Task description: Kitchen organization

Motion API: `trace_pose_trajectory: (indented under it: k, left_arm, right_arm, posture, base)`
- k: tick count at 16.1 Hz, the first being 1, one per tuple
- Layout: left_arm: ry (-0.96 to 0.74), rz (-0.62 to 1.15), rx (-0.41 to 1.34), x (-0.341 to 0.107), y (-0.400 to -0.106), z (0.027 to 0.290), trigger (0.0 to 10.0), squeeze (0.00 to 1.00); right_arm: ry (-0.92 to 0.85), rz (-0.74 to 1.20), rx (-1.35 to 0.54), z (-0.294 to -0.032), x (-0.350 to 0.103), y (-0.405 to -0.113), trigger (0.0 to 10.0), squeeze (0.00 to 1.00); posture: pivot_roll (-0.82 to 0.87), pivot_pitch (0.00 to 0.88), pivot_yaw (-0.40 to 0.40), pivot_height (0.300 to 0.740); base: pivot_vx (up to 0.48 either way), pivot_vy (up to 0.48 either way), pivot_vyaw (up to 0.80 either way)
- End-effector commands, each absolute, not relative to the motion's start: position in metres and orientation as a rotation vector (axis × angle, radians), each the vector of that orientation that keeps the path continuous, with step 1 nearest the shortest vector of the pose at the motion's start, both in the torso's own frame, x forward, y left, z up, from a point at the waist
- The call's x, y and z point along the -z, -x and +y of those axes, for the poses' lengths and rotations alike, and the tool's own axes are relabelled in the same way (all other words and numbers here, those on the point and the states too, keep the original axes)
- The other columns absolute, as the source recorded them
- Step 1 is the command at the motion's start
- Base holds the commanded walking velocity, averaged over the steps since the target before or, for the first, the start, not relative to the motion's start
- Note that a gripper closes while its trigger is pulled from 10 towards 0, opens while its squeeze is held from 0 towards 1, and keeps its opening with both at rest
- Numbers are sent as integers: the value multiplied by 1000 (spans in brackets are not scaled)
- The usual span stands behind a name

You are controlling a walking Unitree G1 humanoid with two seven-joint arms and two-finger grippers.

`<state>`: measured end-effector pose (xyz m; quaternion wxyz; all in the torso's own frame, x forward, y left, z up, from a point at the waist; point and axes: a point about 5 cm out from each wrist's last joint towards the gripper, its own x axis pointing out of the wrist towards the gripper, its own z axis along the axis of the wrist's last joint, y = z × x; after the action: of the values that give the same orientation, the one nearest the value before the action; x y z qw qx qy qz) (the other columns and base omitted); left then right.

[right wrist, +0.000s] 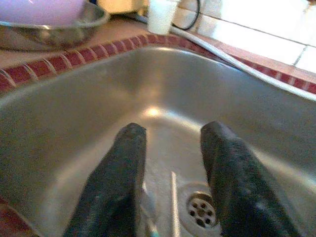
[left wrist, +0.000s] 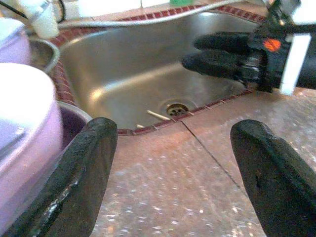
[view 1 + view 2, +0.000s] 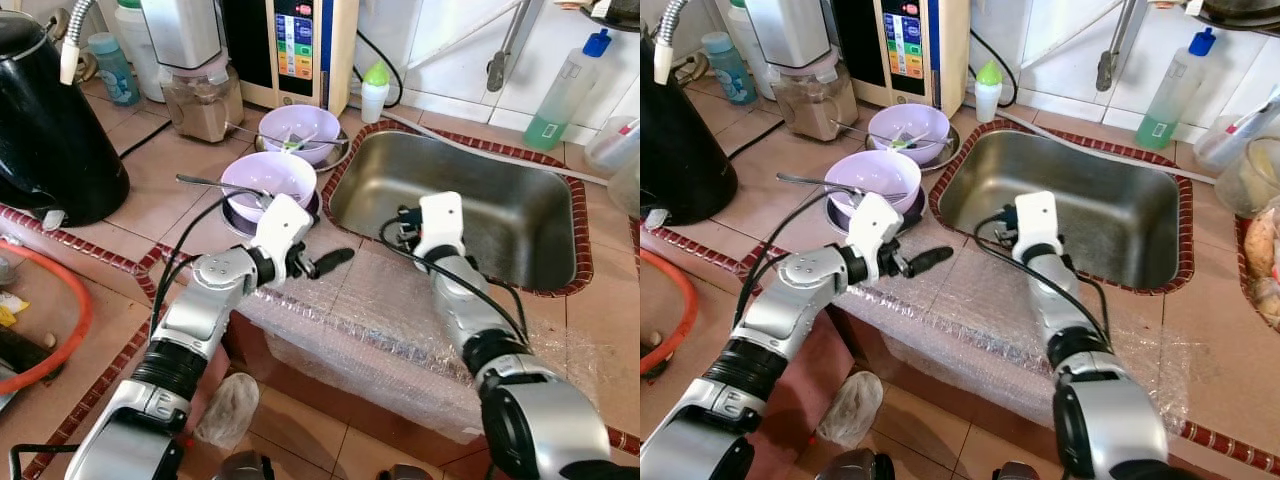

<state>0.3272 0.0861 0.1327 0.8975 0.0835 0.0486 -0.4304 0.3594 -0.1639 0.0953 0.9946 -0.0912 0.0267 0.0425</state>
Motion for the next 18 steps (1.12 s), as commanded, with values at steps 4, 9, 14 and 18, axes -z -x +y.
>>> trace_pose_trajectory:
  k: [4, 9, 14, 18]
  left_arm:
    - [-116, 4, 819, -147, -316, 97, 10000, 0]
    - [-59, -135, 650, -165, -302, 114, 10000, 0]
    - [-5, -160, 373, -156, -275, 138, 10000, 0]
    - [-28, -181, 272, -155, -268, 141, 10000, 0]
  right_arm:
    - [219, -62, -112, -173, -113, -358, 10000, 1000]
    - [319, -208, -262, -175, -140, -340, 10000, 1000]
    - [235, -195, -199, -179, -126, -294, 10000, 839]
    - [98, -142, 49, -190, -118, -286, 10000, 0]
  posture:
    - [-28, 11, 42, 740]
    - [-21, 20, 40, 740]
    - [-10, 0, 27, 740]
    - [9, 0, -5, 740]
  base:
    - [0, 0, 0]
    - [0, 0, 0]
    - [0, 0, 0]
    - [0, 0, 0]
